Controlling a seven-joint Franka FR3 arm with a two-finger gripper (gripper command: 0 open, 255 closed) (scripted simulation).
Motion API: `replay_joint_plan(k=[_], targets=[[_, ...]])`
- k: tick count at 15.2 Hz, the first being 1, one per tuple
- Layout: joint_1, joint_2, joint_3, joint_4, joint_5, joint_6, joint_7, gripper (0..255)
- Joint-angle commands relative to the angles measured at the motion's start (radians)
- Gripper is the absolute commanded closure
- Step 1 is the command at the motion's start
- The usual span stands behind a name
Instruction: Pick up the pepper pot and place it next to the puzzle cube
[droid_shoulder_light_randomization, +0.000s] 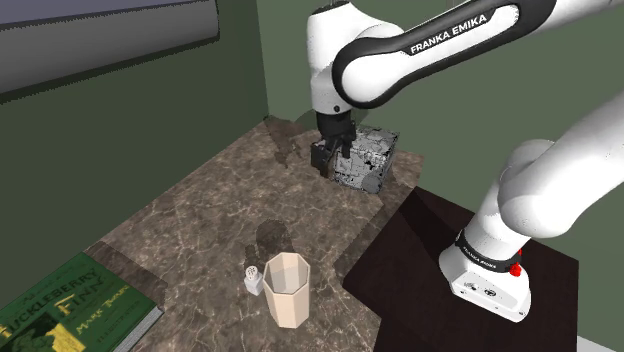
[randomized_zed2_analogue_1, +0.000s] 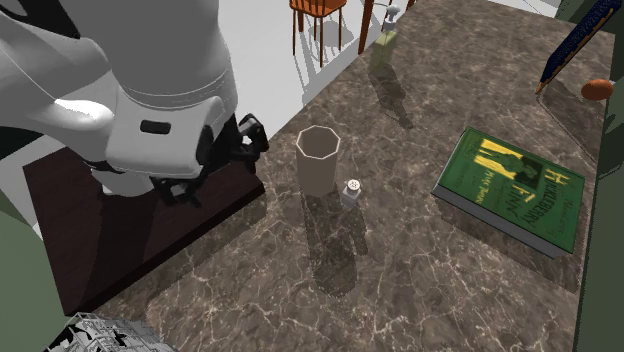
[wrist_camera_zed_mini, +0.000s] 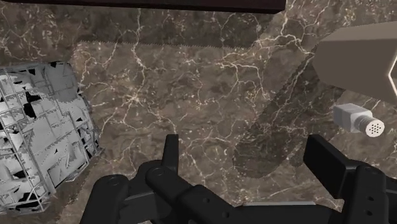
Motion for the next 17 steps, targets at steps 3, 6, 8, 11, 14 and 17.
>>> replay_joint_plan(k=[3,6,8,11,14,17], targets=[[0.018,0.136,0.06,0.052,-0.002,0.069,0.083,0],[0.03,0.247,0.097,0.098,-0.022,0.119,0.146,0],[0.04,0.323,0.116,0.135,-0.042,0.148,0.189,0],[0.062,0.44,0.137,0.199,-0.082,0.184,0.256,0],[0.092,0.56,0.147,0.273,-0.126,0.209,0.321,0],[0.131,0.678,0.145,0.359,-0.17,0.224,0.379,0]])
